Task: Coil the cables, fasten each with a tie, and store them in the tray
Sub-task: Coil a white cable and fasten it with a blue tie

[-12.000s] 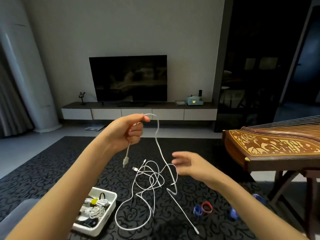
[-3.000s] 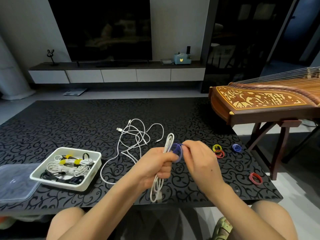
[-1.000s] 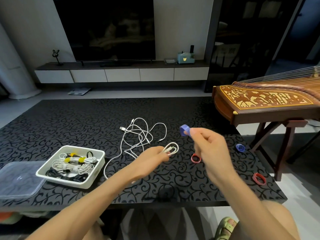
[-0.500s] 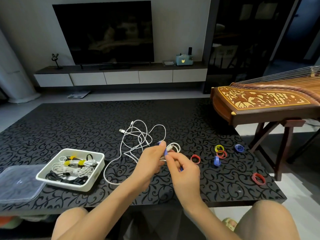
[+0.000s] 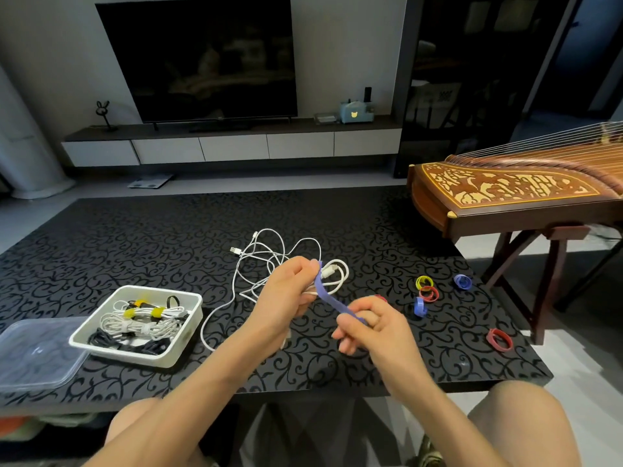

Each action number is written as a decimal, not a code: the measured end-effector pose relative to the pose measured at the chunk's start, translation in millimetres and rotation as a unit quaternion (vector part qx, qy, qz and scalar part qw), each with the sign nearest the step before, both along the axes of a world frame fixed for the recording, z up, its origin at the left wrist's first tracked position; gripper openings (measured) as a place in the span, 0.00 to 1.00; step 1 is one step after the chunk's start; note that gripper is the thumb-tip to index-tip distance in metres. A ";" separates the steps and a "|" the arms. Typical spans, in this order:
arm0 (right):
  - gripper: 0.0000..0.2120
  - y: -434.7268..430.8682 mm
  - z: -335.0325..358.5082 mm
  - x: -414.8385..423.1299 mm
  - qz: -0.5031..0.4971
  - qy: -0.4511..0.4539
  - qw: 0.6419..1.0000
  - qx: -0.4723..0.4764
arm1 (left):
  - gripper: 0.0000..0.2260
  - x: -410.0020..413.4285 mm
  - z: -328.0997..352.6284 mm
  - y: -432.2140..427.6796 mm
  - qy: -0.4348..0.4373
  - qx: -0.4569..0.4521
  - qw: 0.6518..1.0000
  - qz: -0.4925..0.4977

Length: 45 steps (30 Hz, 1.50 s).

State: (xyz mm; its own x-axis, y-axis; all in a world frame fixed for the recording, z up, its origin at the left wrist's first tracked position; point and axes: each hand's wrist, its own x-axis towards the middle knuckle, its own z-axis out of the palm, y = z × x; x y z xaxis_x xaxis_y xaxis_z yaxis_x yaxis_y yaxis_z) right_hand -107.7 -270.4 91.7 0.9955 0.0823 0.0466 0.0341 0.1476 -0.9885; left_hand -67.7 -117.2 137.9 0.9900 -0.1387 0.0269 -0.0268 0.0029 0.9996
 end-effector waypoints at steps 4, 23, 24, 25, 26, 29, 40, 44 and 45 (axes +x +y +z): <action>0.08 -11.5 16.5 13.9 0.026 -0.034 0.970 -0.239 | 0.11 -10.3 8.7 0.5 -0.040 -0.037 0.996 -0.073; 0.04 -22.3 56.0 6.1 0.110 0.010 0.990 -0.092 | 0.11 -36.3 -1.7 6.1 -0.171 0.153 0.962 -0.147; 0.03 -21.1 56.5 5.4 0.104 0.007 0.990 -0.099 | 0.11 -36.2 -1.9 6.0 -0.167 0.153 0.964 -0.143; 0.05 -19.8 56.9 4.9 0.095 0.004 0.990 -0.108 | 0.11 -36.2 -2.3 6.0 -0.163 0.151 0.965 -0.140; 0.06 -18.7 56.6 5.0 0.086 0.004 0.990 -0.112 | 0.11 -36.1 -2.8 6.0 -0.159 0.148 0.966 -0.139; 0.06 -17.4 54.8 5.0 0.053 0.005 0.991 -0.121 | 0.10 -36.6 -5.3 6.0 -0.150 0.146 0.969 -0.131; 0.06 -13.2 45.8 2.7 0.001 -0.009 0.997 -0.072 | 0.12 -39.1 -13.1 0.4 -0.133 0.131 0.979 -0.082; 0.06 -7.5 41.9 -0.1 -0.027 -0.045 0.992 -0.114 | 0.12 -39.7 -16.7 -4.2 -0.123 0.112 0.983 -0.074; 0.06 -7.3 41.9 -0.3 -0.030 -0.048 0.990 -0.126 | 0.13 -39.3 -17.4 -4.5 -0.118 0.109 0.984 -0.075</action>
State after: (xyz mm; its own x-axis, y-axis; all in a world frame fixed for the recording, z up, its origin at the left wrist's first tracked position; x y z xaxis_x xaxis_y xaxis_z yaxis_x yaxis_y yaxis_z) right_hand -108.1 -277.7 133.6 0.9908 0.0451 0.1272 0.1315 -0.1089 -0.9853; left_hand -107.0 -121.8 120.5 0.9277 -0.3102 0.2076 -0.2743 -0.1893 0.9428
